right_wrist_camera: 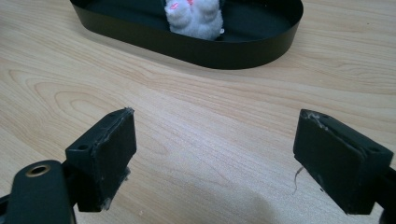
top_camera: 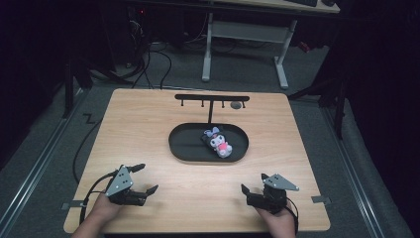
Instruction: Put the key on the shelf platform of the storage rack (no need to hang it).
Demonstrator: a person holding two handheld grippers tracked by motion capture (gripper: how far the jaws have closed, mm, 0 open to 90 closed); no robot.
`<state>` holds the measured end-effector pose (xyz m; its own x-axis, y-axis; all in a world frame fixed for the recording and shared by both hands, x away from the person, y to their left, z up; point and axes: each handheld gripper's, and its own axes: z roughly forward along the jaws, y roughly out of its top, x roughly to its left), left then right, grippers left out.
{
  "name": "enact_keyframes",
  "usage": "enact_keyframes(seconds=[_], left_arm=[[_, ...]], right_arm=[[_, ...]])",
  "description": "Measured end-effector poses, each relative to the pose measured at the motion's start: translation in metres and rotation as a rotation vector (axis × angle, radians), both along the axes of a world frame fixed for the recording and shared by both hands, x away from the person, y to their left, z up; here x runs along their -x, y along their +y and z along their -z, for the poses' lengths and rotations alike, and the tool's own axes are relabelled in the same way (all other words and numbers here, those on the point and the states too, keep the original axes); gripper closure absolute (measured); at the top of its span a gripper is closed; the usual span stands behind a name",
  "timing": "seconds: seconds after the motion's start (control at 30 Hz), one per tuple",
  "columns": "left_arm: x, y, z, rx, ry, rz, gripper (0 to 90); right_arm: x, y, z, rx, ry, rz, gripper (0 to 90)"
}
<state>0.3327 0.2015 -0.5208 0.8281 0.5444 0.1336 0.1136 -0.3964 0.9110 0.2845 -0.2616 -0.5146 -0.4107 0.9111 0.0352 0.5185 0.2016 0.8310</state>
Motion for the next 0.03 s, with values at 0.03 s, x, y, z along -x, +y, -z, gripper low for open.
enact_keyframes(seconds=[0.03], left_arm=[[-0.0001,0.0001,0.0,0.0,0.0,0.001,15.4]], right_arm=[[0.0003,-0.0003,-0.0001,-0.001,-0.003,-0.002,13.3]])
